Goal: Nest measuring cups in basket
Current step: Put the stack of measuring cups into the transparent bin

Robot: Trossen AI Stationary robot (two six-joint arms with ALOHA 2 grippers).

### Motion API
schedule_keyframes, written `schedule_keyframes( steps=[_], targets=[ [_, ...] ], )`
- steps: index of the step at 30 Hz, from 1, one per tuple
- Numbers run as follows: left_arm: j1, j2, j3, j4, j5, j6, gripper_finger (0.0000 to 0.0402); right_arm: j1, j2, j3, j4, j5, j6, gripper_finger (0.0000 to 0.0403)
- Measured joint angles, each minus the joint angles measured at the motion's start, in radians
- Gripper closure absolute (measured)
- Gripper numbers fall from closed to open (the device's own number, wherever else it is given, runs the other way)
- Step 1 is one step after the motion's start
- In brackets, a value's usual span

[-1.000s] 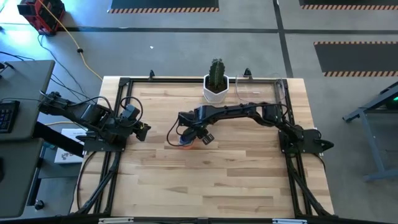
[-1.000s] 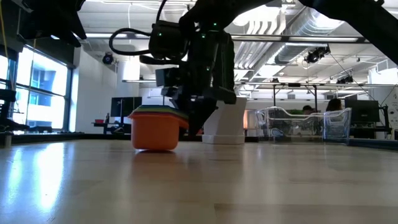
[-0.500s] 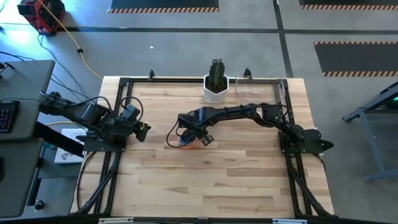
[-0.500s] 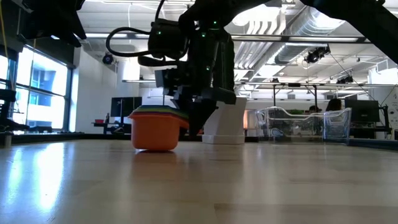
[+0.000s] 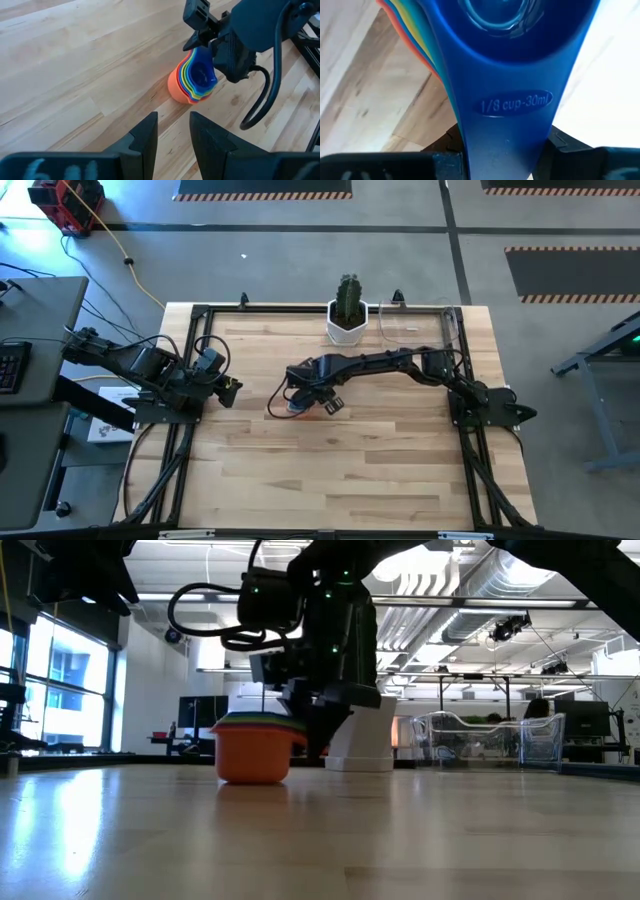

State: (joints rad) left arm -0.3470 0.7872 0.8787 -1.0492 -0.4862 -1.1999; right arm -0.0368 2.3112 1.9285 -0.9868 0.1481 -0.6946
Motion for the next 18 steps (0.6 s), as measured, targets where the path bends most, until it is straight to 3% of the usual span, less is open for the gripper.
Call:
schedule_keyframes(
  steps=[18],
  targets=[
    [0.0, -0.001, 0.0, 0.0, 0.0, 0.026, 0.0298, -0.001, -0.053, 0.0, -0.075, -0.124, 0.25, 0.0286]
  ],
)
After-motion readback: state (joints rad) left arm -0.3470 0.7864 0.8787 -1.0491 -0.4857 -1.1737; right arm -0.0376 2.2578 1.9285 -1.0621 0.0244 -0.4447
